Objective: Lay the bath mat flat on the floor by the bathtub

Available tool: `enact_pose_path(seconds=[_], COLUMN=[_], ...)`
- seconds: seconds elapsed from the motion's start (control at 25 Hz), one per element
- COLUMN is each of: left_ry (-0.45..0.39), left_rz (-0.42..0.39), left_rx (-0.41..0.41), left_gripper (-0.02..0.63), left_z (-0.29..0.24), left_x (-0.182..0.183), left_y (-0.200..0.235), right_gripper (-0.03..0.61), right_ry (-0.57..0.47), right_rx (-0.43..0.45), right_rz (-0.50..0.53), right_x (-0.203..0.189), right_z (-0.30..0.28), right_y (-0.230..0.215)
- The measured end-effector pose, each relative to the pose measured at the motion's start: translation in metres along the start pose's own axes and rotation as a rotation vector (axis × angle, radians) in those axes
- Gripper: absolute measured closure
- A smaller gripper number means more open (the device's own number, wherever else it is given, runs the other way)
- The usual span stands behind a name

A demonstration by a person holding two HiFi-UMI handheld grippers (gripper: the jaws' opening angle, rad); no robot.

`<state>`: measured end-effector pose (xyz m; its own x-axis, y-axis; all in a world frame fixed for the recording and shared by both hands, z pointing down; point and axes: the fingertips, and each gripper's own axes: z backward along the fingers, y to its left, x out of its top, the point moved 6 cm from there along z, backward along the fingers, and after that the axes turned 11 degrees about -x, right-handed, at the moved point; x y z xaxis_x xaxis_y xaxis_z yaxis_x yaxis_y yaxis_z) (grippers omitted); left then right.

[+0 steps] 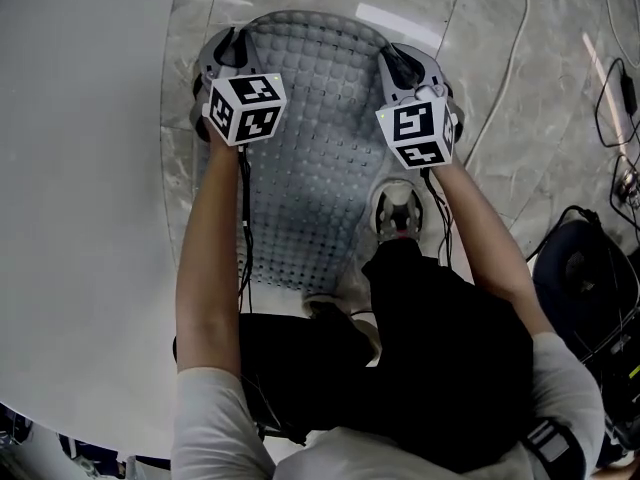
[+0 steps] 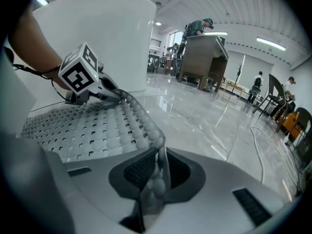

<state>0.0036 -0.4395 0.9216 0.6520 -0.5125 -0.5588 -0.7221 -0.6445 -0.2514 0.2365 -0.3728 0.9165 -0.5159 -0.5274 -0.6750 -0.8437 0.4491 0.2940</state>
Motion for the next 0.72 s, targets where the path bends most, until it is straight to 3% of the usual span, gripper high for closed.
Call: enact_pose_path(seconds=[0.12,0.2,0.32,0.4,0.44,0.48,0.52,0.72], left_ry=[0.056,0.068,0.055,0.036,0.028,0.023,0.02,-0.001], left_rz=[-0.107,-0.133,-0.069,-0.035,-0.025,-0.011,0.012,0.158], left_rx=[0.021,0.032,0.057,0.078,0.078,0.072,0.064,0.026], left_gripper=[0.583,0.574,0.507,0.46,0.42,0.317,0.288,0.284], left_z=[-0.007,-0.008,-0.005,-0.001,0.001,0.004,0.005,0.017], left_x=[0.006,0.007,0.007,0.008,0.007,0.005,0.002,-0.025], left_y=[-0.001,-0.001,0.006,0.01,0.01,0.01,0.009,0.001], right_gripper=[0.536,0.532,0.517,0.463,0.424,0.39,0.364,0.337], right_ry=[0.023,0.034,0.049,0.058,0.065,0.069,0.067,0.019], right_rx=[0.024,0.03,0.03,0.007,-0.005,-0.016,-0.025,-0.056], right_rz=[-0.024,-0.015,-0.033,-0.077,-0.098,-0.117,-0.132,-0.139], right_x=[-0.003,-0.003,-0.004,-0.007,-0.01,-0.014,-0.016,-0.013], right_z=[-0.008,-0.01,-0.012,-0.013,-0.013,-0.013,-0.012,0.0], right_y=[-0.005,-0.007,-0.008,-0.014,-0.018,-0.022,-0.025,-0.025])
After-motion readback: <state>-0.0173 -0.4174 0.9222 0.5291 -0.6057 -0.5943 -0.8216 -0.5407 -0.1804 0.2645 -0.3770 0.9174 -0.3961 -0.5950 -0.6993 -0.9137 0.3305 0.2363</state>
